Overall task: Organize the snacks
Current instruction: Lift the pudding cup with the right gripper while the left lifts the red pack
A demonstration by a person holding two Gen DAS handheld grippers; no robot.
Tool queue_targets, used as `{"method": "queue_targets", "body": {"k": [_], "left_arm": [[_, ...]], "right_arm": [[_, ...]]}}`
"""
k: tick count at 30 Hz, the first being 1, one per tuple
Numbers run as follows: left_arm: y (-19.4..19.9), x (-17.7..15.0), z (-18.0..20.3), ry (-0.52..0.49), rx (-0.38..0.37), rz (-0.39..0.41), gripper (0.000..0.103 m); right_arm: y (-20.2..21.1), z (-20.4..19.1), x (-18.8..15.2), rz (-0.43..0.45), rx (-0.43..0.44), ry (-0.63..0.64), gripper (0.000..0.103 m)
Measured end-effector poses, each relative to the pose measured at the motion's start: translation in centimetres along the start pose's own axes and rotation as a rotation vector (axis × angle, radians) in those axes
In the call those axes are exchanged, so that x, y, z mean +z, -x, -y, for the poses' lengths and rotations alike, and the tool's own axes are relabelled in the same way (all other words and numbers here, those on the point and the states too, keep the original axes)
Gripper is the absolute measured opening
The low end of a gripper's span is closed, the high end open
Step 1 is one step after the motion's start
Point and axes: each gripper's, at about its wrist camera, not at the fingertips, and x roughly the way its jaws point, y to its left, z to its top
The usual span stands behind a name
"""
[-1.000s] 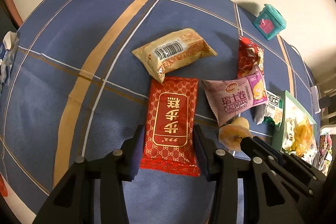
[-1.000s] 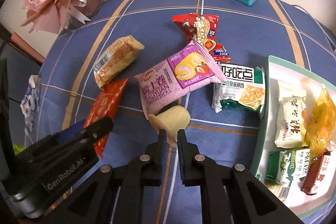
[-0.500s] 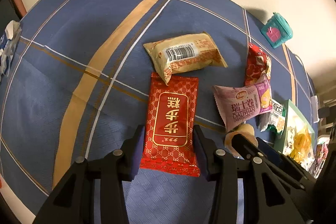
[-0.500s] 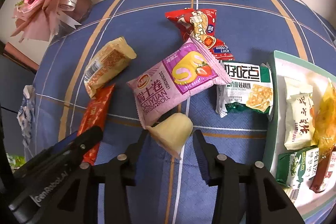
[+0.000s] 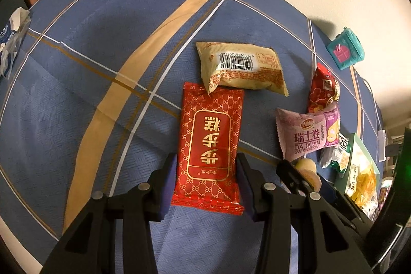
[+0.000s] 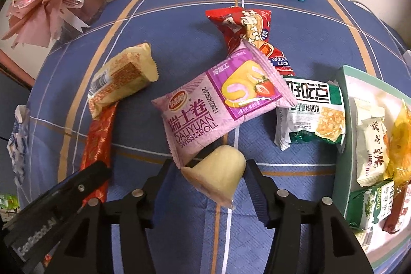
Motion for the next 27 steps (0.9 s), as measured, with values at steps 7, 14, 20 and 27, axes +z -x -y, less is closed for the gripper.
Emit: {"method": "queue_targets", "body": {"k": [7, 14, 20, 27], "left_arm": [[-0.3, 0.0, 0.2, 0.000, 0.001, -0.012, 0.046], [-0.9, -0.2, 0.8, -0.008, 0.003, -0.030, 0.046], [-1.3, -0.2, 1.6, -0.025, 0.022, -0.036, 0.046], [-1.9, -0.3, 3.3, -0.078, 0.082, -0.031, 0.047]], "right_arm": [[-0.7, -1.0, 0.3, 0.018, -0.043, 0.016, 0.060], [-0.7, -0.3, 0.0, 0.002, -0.065, 0.033, 0.058], [-0.5, 0.8, -0.3, -0.018, -0.087, 0.039, 0.051], [0.5, 2.4, -2.1, -0.032, -0.107, 0.058, 0.050]]}}
